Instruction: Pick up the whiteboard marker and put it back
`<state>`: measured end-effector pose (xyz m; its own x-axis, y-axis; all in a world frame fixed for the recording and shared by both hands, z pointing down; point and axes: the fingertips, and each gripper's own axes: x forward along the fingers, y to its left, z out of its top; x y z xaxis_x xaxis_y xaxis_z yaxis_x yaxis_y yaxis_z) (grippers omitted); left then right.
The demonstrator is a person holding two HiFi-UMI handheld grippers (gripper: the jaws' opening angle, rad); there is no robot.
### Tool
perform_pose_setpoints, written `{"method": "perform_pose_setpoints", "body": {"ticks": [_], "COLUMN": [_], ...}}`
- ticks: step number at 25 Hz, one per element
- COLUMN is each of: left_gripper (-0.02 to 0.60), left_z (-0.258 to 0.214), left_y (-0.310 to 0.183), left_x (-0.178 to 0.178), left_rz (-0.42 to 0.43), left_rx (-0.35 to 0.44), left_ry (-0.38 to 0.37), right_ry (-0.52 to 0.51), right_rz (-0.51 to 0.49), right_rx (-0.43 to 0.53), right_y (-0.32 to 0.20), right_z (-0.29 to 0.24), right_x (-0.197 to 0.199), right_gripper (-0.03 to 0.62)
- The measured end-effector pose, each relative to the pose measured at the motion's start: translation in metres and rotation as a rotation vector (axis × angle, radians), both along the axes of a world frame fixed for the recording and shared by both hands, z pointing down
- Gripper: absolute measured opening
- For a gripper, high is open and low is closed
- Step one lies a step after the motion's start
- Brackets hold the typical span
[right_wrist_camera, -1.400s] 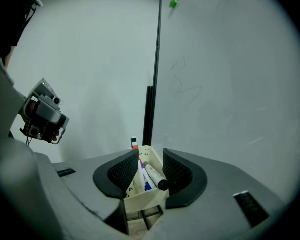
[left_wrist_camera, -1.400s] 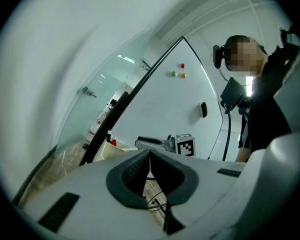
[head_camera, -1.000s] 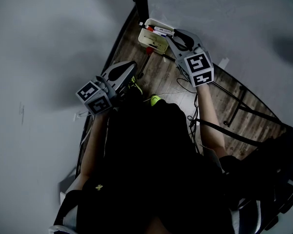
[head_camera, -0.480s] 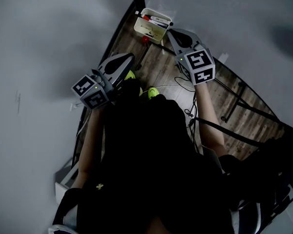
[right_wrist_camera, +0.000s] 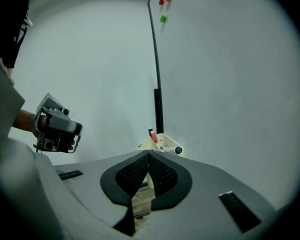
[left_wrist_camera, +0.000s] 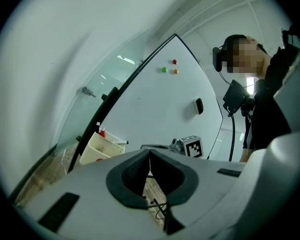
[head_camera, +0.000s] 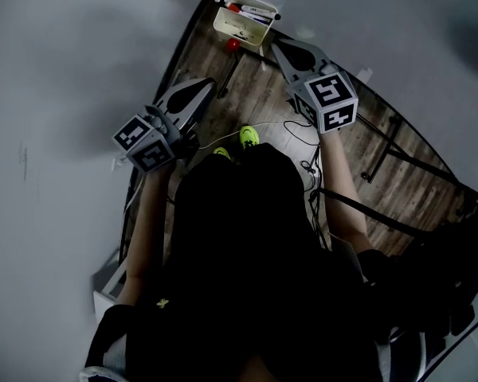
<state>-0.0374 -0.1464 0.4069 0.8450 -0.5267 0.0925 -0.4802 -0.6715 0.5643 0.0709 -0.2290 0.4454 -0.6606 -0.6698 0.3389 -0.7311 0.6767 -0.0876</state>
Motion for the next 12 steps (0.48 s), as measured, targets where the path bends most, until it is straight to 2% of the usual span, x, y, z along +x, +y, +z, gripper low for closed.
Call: {"method": "perform_pose_setpoints", "body": {"ticks": [5,8,12], "left_gripper": [0.011,0.01,0.009], "left_z": [0.008,0.014,-0.003], "left_y": [0.014,0.025,0.048], "left_x": [-0.005,-0.014,-0.022], "left_rz": [0.01,0.025,0.032], "left_rx": [0.002,0.015,0.013], "left_ry": [0.023,0.009,0.025], "right_ry": [0.009,0.012,0.027], "right_rz": [0.009,0.018,0.026], "right_rx": [-0.01,-0.011,-0.007], "right_y": [0.02,0.034,0.064], "right_z": [0.005,0.004,-0.013], "right_x": [-0.008,-0.016,-0.028], "right_gripper": [-0.003,-0.003,-0.003]}}
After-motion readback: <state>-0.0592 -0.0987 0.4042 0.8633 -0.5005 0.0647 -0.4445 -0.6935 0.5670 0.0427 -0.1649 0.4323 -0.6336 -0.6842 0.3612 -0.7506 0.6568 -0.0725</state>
